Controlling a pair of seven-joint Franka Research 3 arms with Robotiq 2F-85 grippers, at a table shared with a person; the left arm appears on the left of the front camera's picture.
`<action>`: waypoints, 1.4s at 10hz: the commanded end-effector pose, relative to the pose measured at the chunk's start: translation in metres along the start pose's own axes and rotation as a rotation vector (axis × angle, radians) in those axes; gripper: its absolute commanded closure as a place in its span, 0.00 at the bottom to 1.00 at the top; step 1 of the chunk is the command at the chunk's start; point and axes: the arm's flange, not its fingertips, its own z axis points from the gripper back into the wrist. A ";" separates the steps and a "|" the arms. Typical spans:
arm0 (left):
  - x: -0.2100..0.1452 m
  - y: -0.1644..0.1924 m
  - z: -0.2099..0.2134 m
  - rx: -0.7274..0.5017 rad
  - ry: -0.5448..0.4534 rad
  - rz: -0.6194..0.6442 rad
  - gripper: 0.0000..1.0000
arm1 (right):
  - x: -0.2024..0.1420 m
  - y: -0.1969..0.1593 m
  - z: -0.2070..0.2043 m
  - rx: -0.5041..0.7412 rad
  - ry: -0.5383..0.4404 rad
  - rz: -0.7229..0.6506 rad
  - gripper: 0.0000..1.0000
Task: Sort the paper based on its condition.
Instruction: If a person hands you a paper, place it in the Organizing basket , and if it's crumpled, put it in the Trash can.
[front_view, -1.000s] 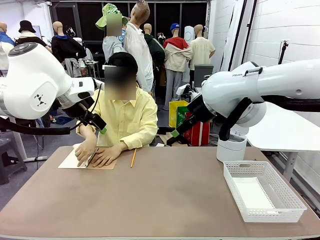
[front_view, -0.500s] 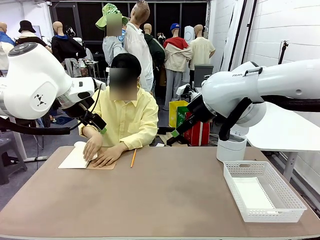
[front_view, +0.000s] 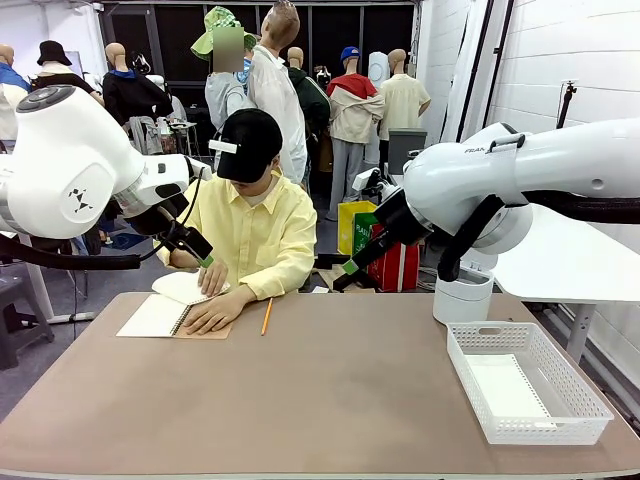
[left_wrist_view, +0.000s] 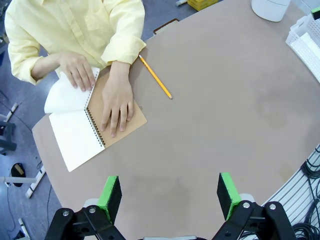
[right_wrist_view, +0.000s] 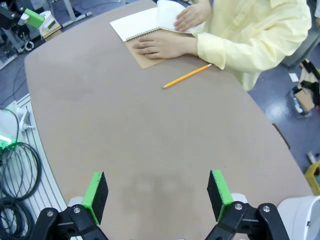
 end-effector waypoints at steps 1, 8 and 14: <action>0.000 0.001 0.001 -0.001 -0.001 0.000 0.00 | -0.001 0.000 0.001 -0.004 0.006 0.002 0.00; 0.000 0.001 0.001 -0.001 -0.001 0.000 0.00 | -0.001 0.000 0.001 -0.004 0.006 0.002 0.00; 0.000 0.001 0.001 -0.001 -0.001 0.000 0.00 | -0.001 0.000 0.001 -0.004 0.006 0.002 0.00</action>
